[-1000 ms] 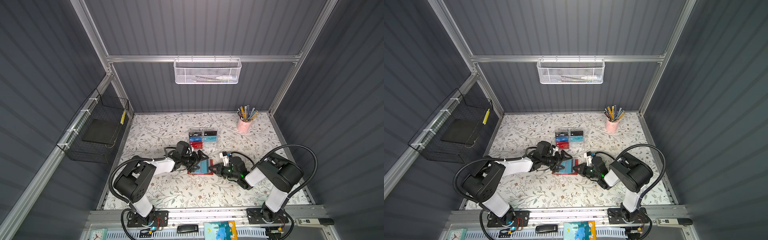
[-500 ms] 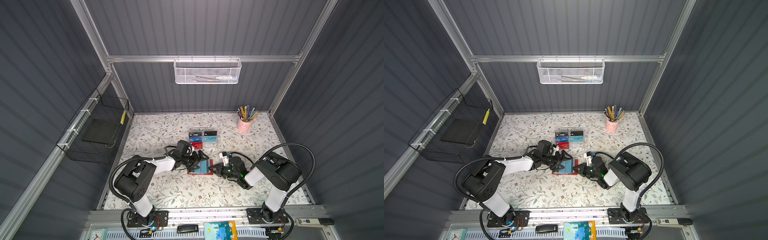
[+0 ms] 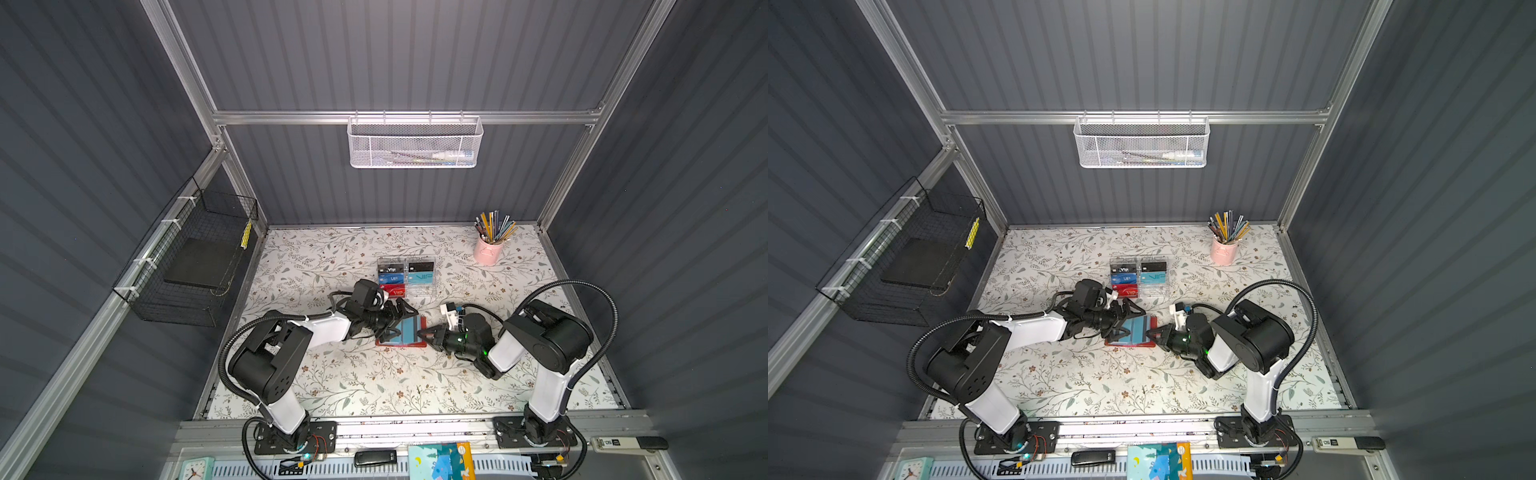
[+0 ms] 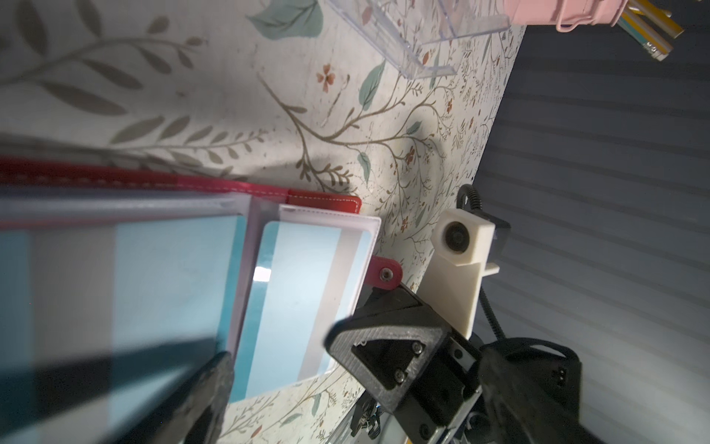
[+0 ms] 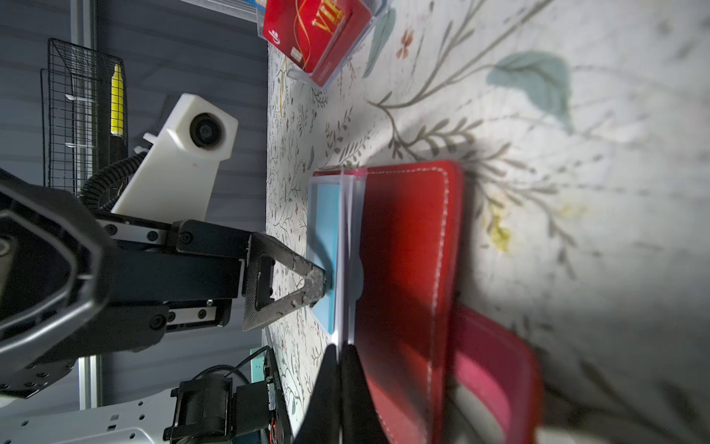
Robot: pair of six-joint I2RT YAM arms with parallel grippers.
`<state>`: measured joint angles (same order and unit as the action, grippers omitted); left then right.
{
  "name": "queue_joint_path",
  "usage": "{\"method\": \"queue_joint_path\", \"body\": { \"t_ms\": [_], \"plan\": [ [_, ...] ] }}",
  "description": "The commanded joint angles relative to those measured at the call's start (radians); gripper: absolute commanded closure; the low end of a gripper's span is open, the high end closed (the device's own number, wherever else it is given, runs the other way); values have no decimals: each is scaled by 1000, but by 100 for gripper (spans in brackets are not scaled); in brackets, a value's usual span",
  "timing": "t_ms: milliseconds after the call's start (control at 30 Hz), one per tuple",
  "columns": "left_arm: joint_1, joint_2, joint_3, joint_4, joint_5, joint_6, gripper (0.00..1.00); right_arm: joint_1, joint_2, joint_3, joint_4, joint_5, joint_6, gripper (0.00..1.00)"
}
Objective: Take the credit cards out of the card holder
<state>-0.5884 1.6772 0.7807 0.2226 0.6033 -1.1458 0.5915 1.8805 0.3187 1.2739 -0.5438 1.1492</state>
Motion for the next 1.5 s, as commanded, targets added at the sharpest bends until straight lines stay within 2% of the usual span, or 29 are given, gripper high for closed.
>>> {"method": "queue_joint_path", "body": {
  "t_ms": [0,300,867,1100,1467],
  "plan": [
    [-5,-27,-10,11,8,-15,0,-6,7,-13,73,-14,9,100],
    [-5,-27,-35,40,16,-10,0,-17,-5,-24,129,-22,9,100],
    [-14,-9,-131,285,56,-131,1,-19,-23,-13,116,-19,13,100],
    [-14,5,-191,441,60,-195,10,-20,-31,-6,80,-13,12,100],
    [-14,21,-205,498,60,-214,23,-24,-14,8,46,-17,12,100]
  ]
}}
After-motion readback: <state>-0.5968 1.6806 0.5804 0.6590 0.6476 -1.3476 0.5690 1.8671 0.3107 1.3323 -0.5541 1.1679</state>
